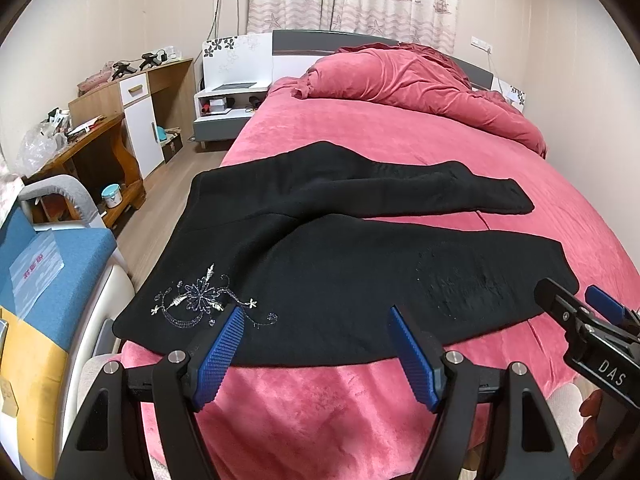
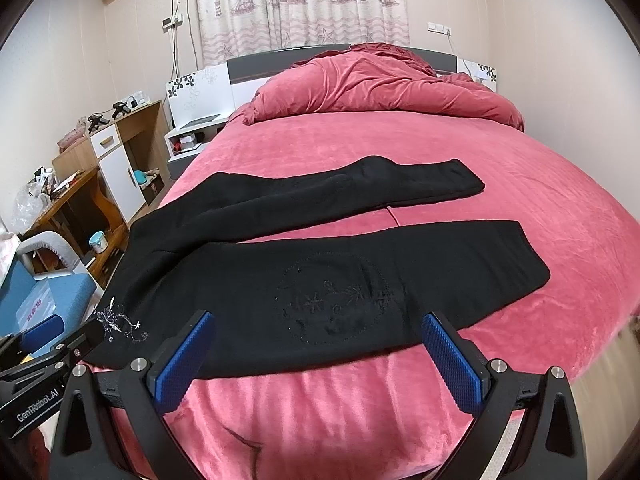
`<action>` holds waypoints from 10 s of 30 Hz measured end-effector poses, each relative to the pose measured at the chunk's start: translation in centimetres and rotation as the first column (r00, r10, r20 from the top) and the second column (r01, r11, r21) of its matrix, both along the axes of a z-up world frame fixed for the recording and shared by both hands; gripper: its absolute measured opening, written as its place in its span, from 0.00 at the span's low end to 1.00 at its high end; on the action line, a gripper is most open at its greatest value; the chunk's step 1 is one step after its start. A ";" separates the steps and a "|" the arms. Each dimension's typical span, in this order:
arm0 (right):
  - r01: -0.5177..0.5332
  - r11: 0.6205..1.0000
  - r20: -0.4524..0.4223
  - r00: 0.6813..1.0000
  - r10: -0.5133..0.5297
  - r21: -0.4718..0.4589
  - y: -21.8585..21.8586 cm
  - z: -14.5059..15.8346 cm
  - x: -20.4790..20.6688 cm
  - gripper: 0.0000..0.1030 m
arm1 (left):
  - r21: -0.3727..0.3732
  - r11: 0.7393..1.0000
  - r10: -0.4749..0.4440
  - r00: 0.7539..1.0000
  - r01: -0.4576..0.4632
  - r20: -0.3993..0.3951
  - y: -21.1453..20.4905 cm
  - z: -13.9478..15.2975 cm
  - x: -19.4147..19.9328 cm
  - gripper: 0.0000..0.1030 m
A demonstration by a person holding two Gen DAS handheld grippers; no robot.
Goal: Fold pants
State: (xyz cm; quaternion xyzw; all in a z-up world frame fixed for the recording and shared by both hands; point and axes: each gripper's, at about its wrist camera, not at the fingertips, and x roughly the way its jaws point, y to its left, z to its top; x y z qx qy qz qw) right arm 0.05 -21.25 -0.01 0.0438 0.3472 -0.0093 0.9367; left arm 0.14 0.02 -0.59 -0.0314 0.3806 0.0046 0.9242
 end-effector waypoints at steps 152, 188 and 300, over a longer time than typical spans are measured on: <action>0.614 0.661 -0.269 0.787 -0.556 0.430 -37.5 -13.2 -0.3 0.09 | -0.377 0.898 0.097 0.937 -0.228 -0.335 10.5 -12.7 3.1 0.17; 0.430 0.726 -0.246 0.903 -0.353 0.537 -31.5 -10.0 19.5 0.55 | -0.471 0.878 -0.184 0.969 0.087 -0.163 -2.1 -7.2 18.6 0.37; 0.481 0.861 -0.363 0.841 -0.401 0.165 -35.1 -9.0 27.1 0.72 | -0.161 0.943 0.215 0.903 -0.291 -0.373 20.2 -12.6 38.0 0.51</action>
